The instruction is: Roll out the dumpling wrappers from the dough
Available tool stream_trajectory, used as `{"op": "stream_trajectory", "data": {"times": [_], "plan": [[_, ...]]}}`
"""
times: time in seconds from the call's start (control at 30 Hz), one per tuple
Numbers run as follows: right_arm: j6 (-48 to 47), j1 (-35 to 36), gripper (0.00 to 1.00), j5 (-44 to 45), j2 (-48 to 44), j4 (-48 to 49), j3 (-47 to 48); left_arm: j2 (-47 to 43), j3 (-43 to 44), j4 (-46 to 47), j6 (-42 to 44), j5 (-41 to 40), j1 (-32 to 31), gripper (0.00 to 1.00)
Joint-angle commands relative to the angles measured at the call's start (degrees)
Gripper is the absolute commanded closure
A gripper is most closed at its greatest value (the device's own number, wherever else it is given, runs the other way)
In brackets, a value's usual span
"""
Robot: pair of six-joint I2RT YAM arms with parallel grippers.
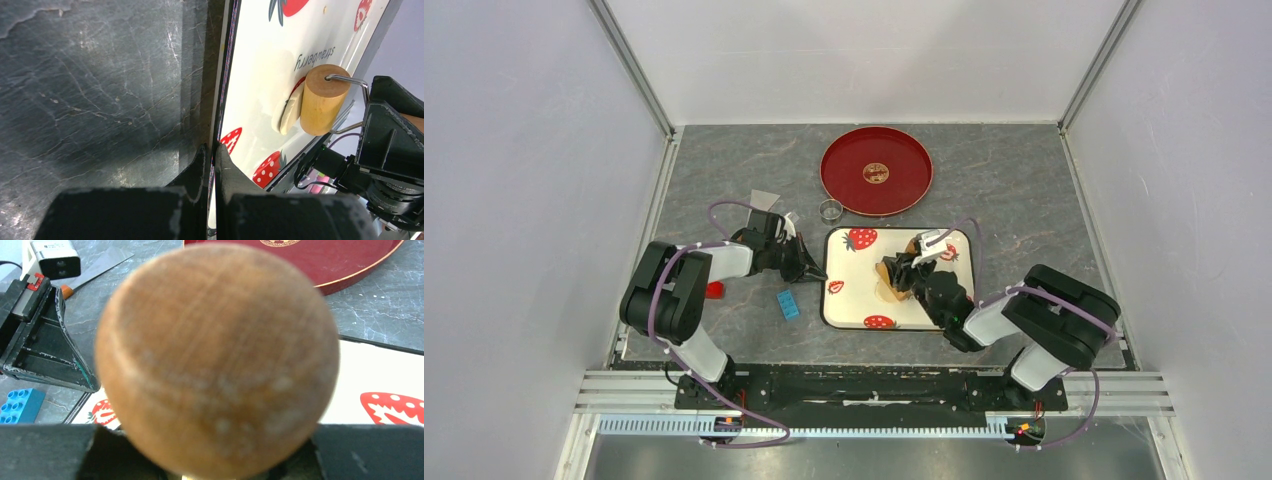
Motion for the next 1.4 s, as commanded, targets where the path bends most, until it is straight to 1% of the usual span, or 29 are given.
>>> {"op": "stream_trajectory", "data": {"times": [0.0,0.2,0.43,0.6,0.7,0.87,1.07,1.37], "plan": [[-0.65,-0.16,1.00,5.35,4.47,-13.56,-5.36,4.18,-2.18,-4.61,0.60,-11.89,-0.60,0.98],[-0.16,-0.29,1.00,11.50,4.80,-20.46,-3.29,3.76,-2.59,-4.34,0.48,-11.72,-0.26,0.98],[1.31,-1.74,1.00,15.53,5.20,-24.38,-3.00,1.43,-3.92,-3.73,-0.11,-12.02,0.84,0.98],[2.11,-2.30,1.00,16.32,5.63,-25.40,-3.42,-2.49,-4.05,-5.26,-0.38,-13.81,1.33,0.98],[2.60,-2.71,1.00,16.17,5.43,-25.14,-4.26,-4.37,-3.00,-8.98,0.61,-16.86,1.97,0.98],[3.45,-3.23,1.00,16.44,5.49,-25.97,-4.84,-4.85,-1.66,-11.52,0.06,-15.22,4.97,0.98],[5.03,-3.61,1.00,15.95,7.85,-27.24,-3.96,-6.35,-0.09,-15.62,1.31,-17.37,6.29,0.98],[5.10,-3.40,1.00,15.79,11.01,-28.76,-2.59,-7.39,-1.52,-14.63,0.93,-16.46,6.60,0.98]]}}
